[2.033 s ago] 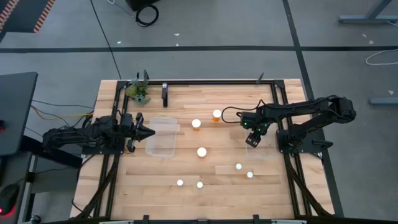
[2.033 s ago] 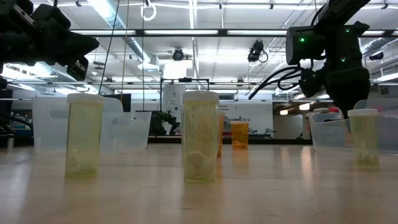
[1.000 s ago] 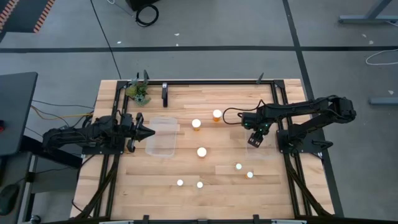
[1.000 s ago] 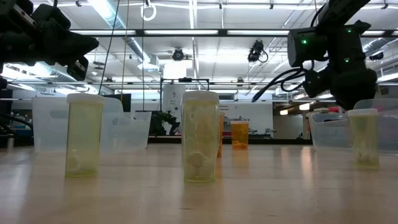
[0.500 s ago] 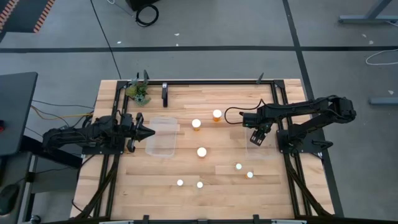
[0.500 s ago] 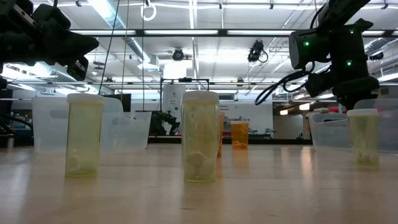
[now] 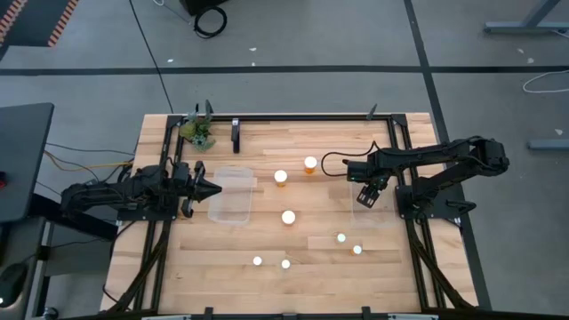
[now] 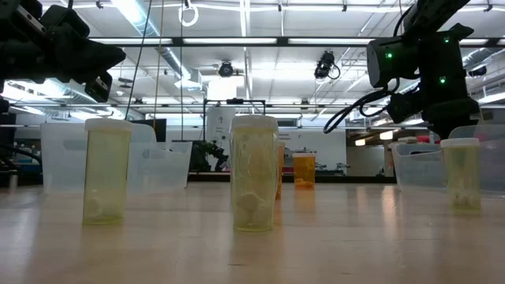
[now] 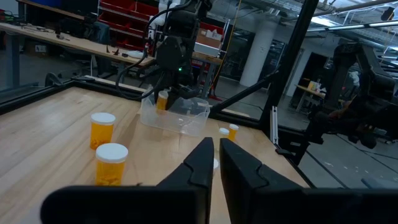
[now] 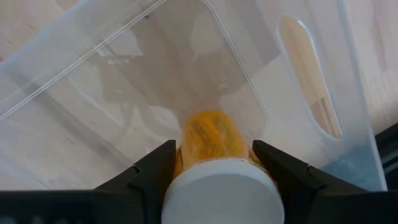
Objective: Pick and place medicine bottles into bin by pill shape (circle, oval)
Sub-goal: Put the middle right large orange pill bottle into the right transparent bin, then put the top right large orange pill bottle into the right transparent bin
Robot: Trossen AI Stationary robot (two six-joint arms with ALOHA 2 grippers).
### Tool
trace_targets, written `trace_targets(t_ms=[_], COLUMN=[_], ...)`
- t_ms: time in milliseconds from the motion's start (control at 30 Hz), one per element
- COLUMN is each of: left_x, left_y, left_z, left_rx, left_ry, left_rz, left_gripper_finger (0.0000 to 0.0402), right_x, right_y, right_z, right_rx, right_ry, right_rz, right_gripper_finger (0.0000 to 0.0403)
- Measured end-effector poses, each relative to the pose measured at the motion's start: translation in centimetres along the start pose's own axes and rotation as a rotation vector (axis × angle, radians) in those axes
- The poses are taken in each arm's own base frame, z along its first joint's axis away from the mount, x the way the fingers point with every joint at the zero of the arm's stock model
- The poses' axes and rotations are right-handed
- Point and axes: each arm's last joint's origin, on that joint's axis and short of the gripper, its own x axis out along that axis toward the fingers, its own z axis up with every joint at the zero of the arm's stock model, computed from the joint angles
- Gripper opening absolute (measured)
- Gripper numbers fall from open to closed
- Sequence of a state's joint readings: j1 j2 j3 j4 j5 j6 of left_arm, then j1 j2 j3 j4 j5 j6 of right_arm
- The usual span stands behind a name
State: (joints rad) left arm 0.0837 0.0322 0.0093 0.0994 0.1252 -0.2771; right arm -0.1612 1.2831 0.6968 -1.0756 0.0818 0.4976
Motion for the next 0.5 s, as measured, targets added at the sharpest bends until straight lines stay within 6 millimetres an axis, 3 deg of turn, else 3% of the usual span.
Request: trace_targets(t_ms=[267,500], left_x=[0.0,0.0], left_y=[0.0,0.01], left_z=[-0.01,-0.01], left_rx=[0.0,0.0], left_ry=[0.0,0.0], left_rz=[0.0,0.0], left_gripper_finger=[0.0025,0.0034], right_x=[0.0,-0.39], right_y=[0.0,0.06], right_z=[0.0,0.18], right_rx=[0.003,0.012], right_ry=[0.0,-0.007], right_rz=[0.0,0.004], right_gripper_finger=[0.0258,0.0264])
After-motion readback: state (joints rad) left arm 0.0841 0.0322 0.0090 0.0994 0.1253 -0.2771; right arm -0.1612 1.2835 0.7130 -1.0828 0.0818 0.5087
